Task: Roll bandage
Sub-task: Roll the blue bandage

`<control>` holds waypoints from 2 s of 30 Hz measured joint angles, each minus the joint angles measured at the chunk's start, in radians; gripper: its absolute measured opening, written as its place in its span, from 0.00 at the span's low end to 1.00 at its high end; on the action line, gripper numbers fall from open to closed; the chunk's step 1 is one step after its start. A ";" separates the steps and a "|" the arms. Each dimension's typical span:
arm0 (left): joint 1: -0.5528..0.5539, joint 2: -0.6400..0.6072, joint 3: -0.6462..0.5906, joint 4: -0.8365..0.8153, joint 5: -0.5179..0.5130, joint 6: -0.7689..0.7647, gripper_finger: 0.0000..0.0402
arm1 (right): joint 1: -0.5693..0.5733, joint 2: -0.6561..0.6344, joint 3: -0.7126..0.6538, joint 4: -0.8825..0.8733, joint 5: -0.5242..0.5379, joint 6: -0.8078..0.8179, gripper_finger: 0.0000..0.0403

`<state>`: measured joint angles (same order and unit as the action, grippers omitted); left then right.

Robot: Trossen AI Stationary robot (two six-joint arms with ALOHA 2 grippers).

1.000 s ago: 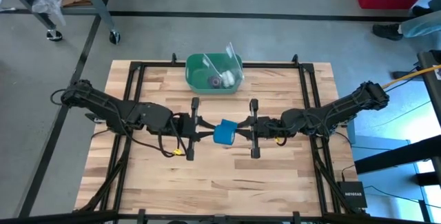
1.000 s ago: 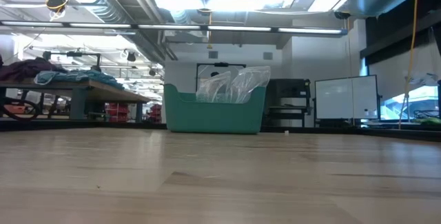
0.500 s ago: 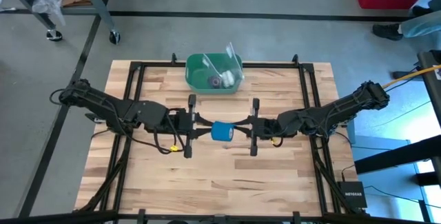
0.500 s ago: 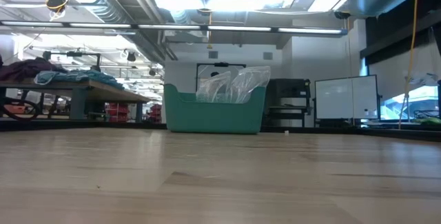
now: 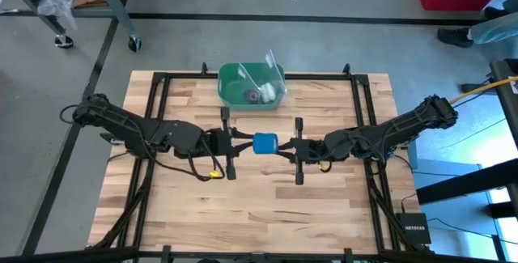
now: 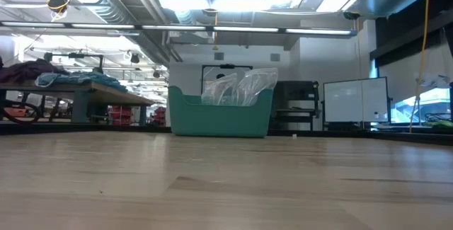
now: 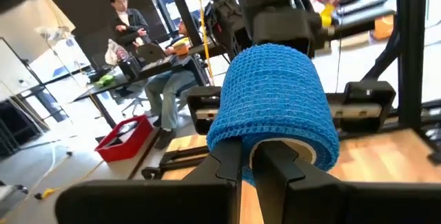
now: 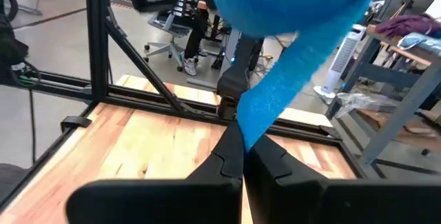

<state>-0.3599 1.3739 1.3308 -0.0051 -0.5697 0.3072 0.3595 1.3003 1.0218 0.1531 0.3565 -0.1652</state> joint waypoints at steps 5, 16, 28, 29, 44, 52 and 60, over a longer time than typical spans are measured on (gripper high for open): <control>0.001 0.041 0.000 0.019 -0.067 0.087 0.04 | 0.000 0.000 0.000 0.000 -0.013 0.007 0.01; -0.010 0.057 0.000 0.023 -0.118 0.194 0.04 | 0.014 0.000 0.000 0.005 -0.109 0.055 0.00; -0.020 0.059 0.000 0.020 -0.118 0.224 0.04 | 0.039 0.000 0.029 0.006 -0.113 0.028 0.01; -0.020 0.064 0.000 0.026 -0.119 0.224 0.04 | 0.039 0.000 0.029 0.015 -0.113 0.028 0.01; -0.037 0.086 0.002 0.059 -0.132 0.300 0.04 | 0.040 0.007 0.029 0.093 -0.093 0.001 0.02; -0.040 0.086 0.002 0.056 -0.159 0.344 0.04 | 0.041 0.008 0.029 0.135 -0.131 0.099 0.25; -0.040 0.095 -0.002 0.023 -0.164 0.354 0.04 | 0.040 0.004 0.034 0.232 -0.163 0.186 0.38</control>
<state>-0.4004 1.4688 1.3289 0.0175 -0.7338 0.6617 0.4000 1.3043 1.0557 0.3850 0.1935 0.0207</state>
